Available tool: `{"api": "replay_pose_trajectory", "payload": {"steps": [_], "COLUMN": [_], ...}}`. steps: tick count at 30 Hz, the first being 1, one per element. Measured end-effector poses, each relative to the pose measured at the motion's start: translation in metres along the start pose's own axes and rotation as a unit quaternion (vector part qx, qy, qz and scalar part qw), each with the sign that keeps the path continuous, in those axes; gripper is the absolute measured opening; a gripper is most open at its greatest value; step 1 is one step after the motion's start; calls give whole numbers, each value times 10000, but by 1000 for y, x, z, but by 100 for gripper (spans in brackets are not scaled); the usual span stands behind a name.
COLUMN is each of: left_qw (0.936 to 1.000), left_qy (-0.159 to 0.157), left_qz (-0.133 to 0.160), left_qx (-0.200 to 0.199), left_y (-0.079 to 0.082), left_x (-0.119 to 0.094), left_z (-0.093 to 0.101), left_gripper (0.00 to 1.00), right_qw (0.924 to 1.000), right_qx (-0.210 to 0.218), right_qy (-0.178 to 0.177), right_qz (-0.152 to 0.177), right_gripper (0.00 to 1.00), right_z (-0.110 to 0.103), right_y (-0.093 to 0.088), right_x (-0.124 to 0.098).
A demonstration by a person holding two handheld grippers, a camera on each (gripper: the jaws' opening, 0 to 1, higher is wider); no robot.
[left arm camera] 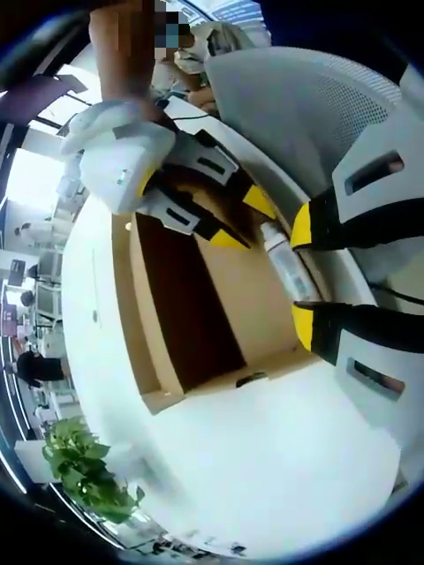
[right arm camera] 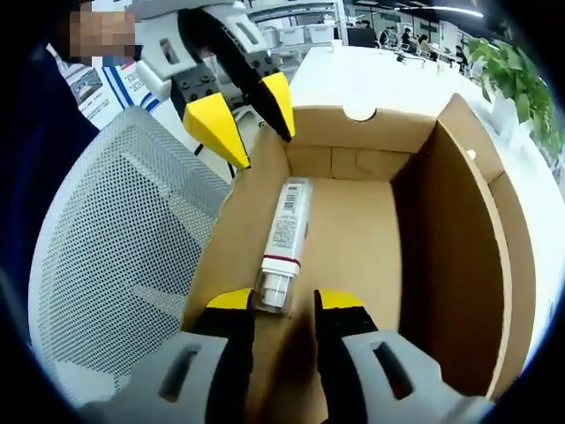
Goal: Operate the shoe box by opening the lid, removing the specified soft item, and placing it in the target area until the item is outside and the box remains undamaged.
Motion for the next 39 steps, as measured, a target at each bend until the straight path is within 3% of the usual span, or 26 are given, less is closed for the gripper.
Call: {"api": "replay_pose_trajectory", "payload": {"steps": [8, 17, 22, 39], "left_qw": [10000, 9999, 9999, 9999], "left_qy": [-23, 1, -11, -30], "left_qz": [-3, 76, -20, -69], "left_qx": [-60, -125, -119, -146], "left_y": [0, 4, 2, 0], "left_x": [1, 1, 3, 7], "left_z": [-2, -7, -9, -8], "left_gripper": [20, 20, 20, 20], "right_qw": [9999, 9999, 9992, 9992], "right_qx": [-89, -89, -240, -281], "right_qy": [-49, -120, -207, -186], "right_qz": [-98, 55, 252, 205], "right_gripper": [21, 23, 26, 18], "right_z": [2, 2, 4, 5], "right_y": [-3, -6, -4, -11], "right_x": [4, 8, 5, 16]}}
Point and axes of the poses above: the point that each gripper's makers call its tool centre point, and the gripper's own axes: x roughly forward along the fingers, z roughly to its right, y roughly out of its top, the point moved 8 cm from there along -x, roughly backward along the fingers, and after that the axes turned 15 degrees about z, right-handed, at the moved point
